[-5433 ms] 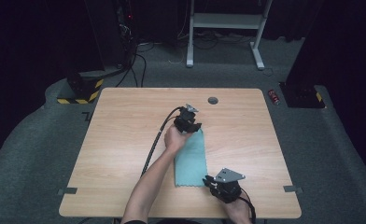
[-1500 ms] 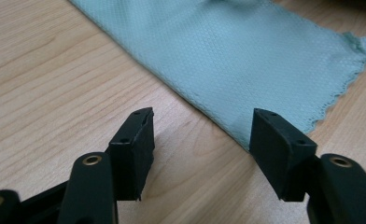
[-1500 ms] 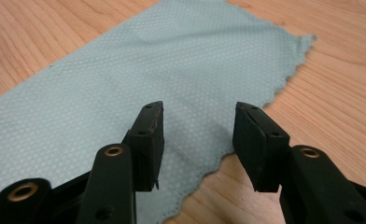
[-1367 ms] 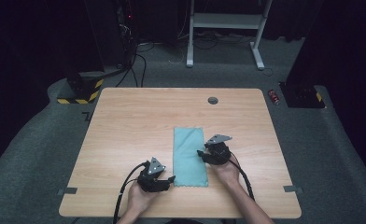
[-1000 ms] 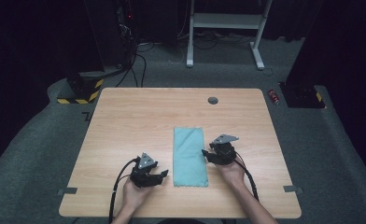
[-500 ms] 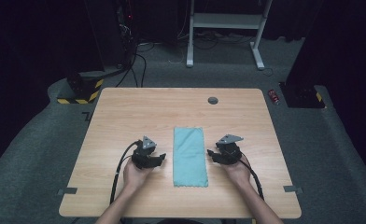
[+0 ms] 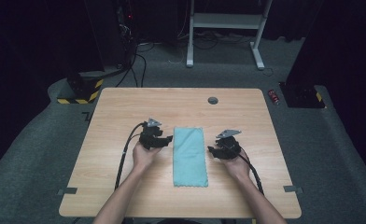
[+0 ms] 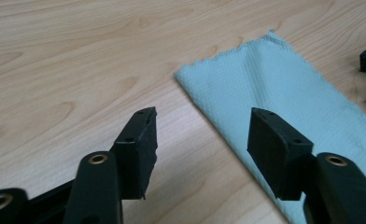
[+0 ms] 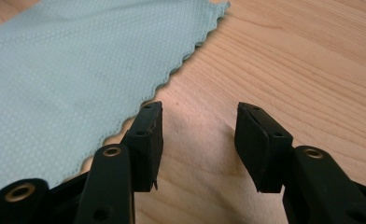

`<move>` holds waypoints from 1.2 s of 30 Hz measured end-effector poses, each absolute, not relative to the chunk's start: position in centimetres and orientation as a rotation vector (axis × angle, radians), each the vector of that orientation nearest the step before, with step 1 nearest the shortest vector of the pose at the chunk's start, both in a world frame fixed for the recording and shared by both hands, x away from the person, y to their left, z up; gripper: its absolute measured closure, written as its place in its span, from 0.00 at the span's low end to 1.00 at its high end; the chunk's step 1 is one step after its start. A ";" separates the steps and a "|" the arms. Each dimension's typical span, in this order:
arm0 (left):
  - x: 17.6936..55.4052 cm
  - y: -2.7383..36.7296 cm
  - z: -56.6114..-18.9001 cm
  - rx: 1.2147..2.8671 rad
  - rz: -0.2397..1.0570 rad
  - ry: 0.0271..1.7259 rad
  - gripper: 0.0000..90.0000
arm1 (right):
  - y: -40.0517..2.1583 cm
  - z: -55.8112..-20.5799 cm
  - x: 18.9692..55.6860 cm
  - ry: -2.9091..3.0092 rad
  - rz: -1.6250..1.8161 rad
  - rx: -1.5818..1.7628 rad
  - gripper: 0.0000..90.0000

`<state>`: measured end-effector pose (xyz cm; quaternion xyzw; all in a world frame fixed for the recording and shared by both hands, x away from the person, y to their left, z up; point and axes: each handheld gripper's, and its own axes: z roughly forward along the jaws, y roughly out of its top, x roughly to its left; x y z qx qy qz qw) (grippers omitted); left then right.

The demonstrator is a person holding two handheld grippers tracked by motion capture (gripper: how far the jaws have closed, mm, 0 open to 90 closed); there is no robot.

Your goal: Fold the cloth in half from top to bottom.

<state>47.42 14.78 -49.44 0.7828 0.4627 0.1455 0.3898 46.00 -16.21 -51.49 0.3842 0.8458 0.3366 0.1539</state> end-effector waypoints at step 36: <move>51.9 12.1 -51.0 1.998 0.365 1.287 0.54 | -13.2 -50.8 52.5 2.333 1.100 1.364 0.67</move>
